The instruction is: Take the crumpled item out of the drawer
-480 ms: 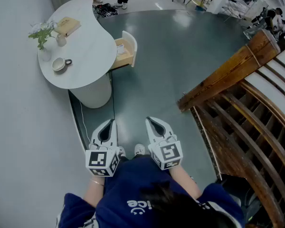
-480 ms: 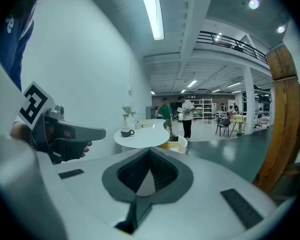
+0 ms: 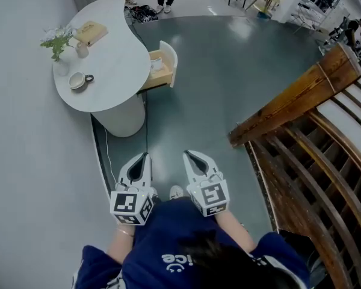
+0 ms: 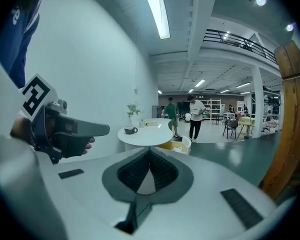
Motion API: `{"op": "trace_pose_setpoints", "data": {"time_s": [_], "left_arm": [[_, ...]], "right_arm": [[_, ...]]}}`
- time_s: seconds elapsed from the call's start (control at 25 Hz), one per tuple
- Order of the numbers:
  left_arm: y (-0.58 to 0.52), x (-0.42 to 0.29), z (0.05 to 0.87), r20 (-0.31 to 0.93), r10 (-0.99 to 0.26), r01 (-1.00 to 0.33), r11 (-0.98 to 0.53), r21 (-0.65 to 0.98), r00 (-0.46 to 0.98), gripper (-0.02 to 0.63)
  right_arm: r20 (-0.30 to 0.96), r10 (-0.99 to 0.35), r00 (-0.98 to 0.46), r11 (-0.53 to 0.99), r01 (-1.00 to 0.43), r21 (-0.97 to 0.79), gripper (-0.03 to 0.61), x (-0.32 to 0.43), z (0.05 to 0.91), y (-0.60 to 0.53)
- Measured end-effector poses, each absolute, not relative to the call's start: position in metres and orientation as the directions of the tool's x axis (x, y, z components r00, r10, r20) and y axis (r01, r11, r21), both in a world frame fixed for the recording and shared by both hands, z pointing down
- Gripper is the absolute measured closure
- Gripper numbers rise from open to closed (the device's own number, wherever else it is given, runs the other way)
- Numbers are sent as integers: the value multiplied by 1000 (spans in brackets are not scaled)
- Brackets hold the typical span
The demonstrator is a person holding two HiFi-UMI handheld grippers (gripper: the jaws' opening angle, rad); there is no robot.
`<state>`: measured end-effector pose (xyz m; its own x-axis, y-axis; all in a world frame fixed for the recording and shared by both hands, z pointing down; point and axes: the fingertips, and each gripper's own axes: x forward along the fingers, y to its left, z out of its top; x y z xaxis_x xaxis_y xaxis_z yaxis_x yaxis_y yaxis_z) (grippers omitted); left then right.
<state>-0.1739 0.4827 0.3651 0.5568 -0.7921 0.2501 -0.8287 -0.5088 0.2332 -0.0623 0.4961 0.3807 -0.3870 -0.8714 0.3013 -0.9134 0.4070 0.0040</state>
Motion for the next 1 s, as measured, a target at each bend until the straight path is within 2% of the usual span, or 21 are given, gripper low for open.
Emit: {"op": "trace_pose_setpoints", "data": {"time_s": [0.44, 0.64, 1.0], "left_arm": [[475, -154, 378, 258, -818, -855, -462, 237, 514, 609], [440, -135, 378, 215, -799, -821, -507, 262, 562, 609], [351, -129, 386, 261, -779, -822, -531, 208, 570, 609]], "right_arm": [[324, -828, -457, 472, -881, -37, 571, -48, 394, 485], [323, -850, -416, 431, -902, -27, 571, -36, 396, 462], [348, -874, -340, 356, -934, -18, 571, -20, 400, 383]]}}
